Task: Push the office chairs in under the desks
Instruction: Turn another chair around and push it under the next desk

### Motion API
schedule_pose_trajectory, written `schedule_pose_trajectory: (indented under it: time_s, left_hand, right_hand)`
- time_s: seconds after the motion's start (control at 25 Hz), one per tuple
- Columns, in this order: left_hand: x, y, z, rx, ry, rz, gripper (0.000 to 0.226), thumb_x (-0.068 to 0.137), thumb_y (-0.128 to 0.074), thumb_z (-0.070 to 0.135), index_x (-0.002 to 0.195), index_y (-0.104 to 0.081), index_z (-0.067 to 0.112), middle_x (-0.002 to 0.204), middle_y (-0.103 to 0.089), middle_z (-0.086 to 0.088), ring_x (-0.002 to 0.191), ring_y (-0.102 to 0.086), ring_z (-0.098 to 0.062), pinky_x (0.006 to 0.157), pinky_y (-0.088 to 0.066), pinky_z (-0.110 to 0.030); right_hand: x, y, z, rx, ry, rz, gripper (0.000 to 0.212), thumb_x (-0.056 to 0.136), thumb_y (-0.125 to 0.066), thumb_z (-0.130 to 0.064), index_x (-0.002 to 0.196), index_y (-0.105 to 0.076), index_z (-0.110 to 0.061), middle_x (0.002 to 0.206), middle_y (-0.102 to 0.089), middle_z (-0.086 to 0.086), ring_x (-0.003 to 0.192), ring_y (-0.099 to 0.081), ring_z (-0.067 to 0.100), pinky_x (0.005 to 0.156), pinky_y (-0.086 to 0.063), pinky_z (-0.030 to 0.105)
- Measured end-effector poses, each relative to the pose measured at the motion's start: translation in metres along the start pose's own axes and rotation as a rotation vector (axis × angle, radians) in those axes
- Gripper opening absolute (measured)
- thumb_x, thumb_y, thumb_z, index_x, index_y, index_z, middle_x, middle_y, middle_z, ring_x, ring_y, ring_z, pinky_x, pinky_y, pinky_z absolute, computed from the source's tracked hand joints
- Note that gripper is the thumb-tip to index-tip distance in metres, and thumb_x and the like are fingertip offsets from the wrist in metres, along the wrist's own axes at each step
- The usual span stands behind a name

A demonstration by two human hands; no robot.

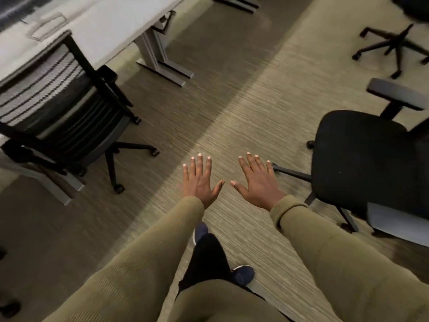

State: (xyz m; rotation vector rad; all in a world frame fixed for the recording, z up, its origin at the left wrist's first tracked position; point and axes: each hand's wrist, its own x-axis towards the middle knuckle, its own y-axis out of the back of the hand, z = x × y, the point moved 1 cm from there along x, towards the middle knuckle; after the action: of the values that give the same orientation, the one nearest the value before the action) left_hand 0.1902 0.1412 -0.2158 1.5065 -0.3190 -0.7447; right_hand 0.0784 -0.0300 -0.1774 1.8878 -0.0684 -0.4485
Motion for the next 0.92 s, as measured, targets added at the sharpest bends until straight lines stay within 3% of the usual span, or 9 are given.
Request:
schedule_pose_trajectory:
  time_s: [0.44,0.56,0.76,0.92]
  left_hand:
    - [0.084,-0.025,0.201,0.008,-0.133,-0.058,0.091,0.094,-0.019,0.072,0.159,0.012,0.016,0.167,0.012,-0.016,0.153,0.012,-0.034,0.122,0.006,-0.055]
    - [0.109,-0.023,0.256,0.005,-0.132,-0.106,0.092,0.09,-0.013,0.071,0.158,0.015,0.015,0.166,0.016,-0.016,0.153,0.014,-0.035,0.122,0.006,-0.055]
    - [0.138,-0.009,0.336,-0.001,-0.154,-0.117,0.087,0.093,-0.021,0.061,0.159,0.011,0.014,0.167,0.011,-0.016,0.153,0.011,-0.036,0.122,0.002,-0.056]
    - [0.145,-0.004,0.381,0.005,-0.103,-0.115,0.091,0.088,-0.006,0.069,0.158,0.012,0.014,0.167,0.011,-0.016,0.153,0.011,-0.036,0.122,0.003,-0.055]
  right_hand:
    - [-0.023,0.045,0.18,-0.05,-0.071,-0.034,0.082,0.098,-0.031,-0.066,0.161,-0.007,-0.019,0.169,-0.008,0.01,0.155,-0.008,0.03,0.123,-0.008,0.057]
    - [-0.015,0.075,0.228,-0.088,-0.037,-0.065,0.081,0.099,-0.034,-0.064,0.161,-0.006,-0.019,0.169,-0.009,0.01,0.155,-0.009,0.03,0.123,-0.008,0.056]
    - [-0.008,0.12,0.293,-0.196,0.039,-0.096,0.079,0.1,-0.035,-0.06,0.161,-0.008,-0.019,0.168,-0.012,0.009,0.154,-0.013,0.03,0.123,-0.011,0.057]
    - [-0.007,0.146,0.332,-0.321,0.153,-0.195,0.072,0.101,-0.038,-0.055,0.159,-0.017,-0.017,0.164,-0.026,0.012,0.149,-0.026,0.032,0.12,-0.021,0.055]
